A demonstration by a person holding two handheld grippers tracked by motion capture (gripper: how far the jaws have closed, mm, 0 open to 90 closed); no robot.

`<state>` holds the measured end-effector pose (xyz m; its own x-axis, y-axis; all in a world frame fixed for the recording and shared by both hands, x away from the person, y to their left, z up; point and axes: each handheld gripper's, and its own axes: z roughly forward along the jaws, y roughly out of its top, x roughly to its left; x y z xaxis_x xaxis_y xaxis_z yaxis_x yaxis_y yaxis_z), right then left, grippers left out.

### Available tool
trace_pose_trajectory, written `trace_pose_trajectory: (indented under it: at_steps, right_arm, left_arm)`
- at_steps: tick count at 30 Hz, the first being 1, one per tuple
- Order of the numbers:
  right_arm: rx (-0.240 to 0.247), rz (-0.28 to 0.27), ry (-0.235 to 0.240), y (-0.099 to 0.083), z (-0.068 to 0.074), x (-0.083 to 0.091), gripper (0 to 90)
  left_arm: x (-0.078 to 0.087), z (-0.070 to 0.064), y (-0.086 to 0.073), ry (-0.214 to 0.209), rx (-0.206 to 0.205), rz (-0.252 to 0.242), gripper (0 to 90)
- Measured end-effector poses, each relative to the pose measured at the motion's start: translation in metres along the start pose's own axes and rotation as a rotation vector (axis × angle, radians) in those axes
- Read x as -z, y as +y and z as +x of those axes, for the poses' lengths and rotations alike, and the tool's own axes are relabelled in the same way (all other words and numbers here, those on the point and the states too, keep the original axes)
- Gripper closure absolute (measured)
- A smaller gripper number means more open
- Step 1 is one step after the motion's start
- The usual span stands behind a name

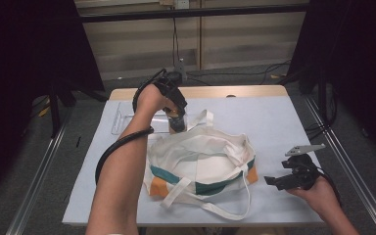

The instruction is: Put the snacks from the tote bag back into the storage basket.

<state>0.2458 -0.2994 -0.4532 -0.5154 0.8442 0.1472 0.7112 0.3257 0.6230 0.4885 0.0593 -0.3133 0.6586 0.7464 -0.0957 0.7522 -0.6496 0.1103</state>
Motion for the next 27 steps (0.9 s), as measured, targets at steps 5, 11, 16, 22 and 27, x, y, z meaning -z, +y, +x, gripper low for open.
trace_pose_trajectory:
  at_steps: [5,11,16,22,27]
  right_arm:
    - [-0.009,0.002,0.004,0.000,0.000,0.000,5.2]
    - [-0.005,-0.001,0.001,0.000,0.000,0.000,5.1]
    - [-0.003,-0.001,0.003,0.000,0.000,0.000,5.2]
    - [-0.002,-0.001,0.004,0.000,0.000,0.000,5.2]
    - [-0.003,0.001,0.003,0.000,0.000,0.000,5.1]
  left_arm:
    - [-0.003,0.000,0.000,-0.001,-0.003,0.000,30.6]
    - [-0.006,-0.001,-0.001,-0.008,0.018,-0.002,30.5]
    - [-0.009,0.000,-0.003,-0.012,0.027,-0.005,30.5]
    - [-0.012,0.001,-0.003,-0.005,0.008,0.001,30.5]
    - [-0.013,0.001,-0.003,-0.006,0.006,0.000,30.5]
